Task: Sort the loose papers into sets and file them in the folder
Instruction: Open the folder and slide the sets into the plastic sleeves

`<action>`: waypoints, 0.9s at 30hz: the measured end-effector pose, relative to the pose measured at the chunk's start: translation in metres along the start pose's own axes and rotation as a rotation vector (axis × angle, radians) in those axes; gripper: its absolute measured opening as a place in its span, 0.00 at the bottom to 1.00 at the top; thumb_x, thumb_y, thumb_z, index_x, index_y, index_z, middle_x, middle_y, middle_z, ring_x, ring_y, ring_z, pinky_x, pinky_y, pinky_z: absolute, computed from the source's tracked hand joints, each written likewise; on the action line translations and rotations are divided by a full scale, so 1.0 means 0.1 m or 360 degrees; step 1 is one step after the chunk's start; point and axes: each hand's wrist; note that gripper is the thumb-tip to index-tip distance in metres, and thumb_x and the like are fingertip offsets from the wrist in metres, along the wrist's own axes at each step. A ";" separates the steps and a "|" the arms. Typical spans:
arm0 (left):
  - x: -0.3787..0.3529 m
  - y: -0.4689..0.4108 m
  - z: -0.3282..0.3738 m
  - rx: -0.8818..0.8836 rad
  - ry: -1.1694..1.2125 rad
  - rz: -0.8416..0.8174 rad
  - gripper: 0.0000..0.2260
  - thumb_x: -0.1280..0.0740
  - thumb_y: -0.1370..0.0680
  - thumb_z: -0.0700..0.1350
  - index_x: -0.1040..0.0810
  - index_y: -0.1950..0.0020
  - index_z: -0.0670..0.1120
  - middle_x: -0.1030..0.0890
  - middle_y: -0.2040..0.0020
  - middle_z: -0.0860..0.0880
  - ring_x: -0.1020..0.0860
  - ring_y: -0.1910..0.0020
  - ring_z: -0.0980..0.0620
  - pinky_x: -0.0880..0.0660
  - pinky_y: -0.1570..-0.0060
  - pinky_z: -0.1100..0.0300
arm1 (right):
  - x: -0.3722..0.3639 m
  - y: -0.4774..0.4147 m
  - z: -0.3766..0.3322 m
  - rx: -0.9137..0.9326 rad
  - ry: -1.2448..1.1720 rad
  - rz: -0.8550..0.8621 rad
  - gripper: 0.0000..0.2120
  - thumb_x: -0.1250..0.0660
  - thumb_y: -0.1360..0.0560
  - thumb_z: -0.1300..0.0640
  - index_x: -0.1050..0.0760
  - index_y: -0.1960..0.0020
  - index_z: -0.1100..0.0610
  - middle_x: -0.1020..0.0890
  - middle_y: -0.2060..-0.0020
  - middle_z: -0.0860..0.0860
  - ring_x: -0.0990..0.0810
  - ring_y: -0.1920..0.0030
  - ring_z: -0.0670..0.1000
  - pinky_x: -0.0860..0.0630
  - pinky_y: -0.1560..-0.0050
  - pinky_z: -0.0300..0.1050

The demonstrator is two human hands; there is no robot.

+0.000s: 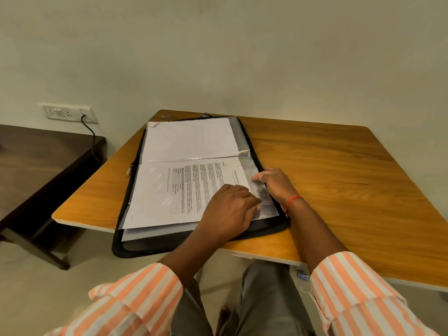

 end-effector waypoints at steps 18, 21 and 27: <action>0.06 0.02 0.05 -0.0171 -0.0079 0.0125 0.11 0.35 0.19 0.47 0.16 0.39 0.50 0.14 0.49 0.52 0.16 0.55 0.52 0.23 0.64 0.57 | 0.05 0.17 0.01 0.0165 -0.0257 0.0204 0.08 0.34 0.20 0.57 0.23 0.41 0.53 0.18 0.49 0.48 0.20 0.48 0.44 0.25 0.50 0.37; 0.06 0.03 0.06 -0.0180 -0.0070 0.0167 0.13 0.38 0.18 0.48 0.16 0.40 0.50 0.13 0.49 0.52 0.16 0.56 0.51 0.22 0.66 0.56 | 0.13 0.09 0.00 0.0080 -0.0271 0.0212 0.06 0.33 0.21 0.57 0.23 0.44 0.52 0.17 0.50 0.49 0.17 0.49 0.48 0.23 0.52 0.41; 0.05 0.04 0.04 -0.0170 -0.0094 0.0219 0.10 0.35 0.18 0.47 0.16 0.41 0.49 0.13 0.51 0.50 0.16 0.58 0.50 0.22 0.66 0.56 | 0.20 0.06 -0.12 -0.0037 -0.0271 0.0142 0.13 0.23 0.28 0.55 0.22 0.47 0.55 0.15 0.57 0.54 0.16 0.57 0.50 0.24 0.57 0.42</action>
Point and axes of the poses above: each hand's wrist, its own y-axis away from the middle knuckle, its own x-axis out of the back of the hand, z = x × y
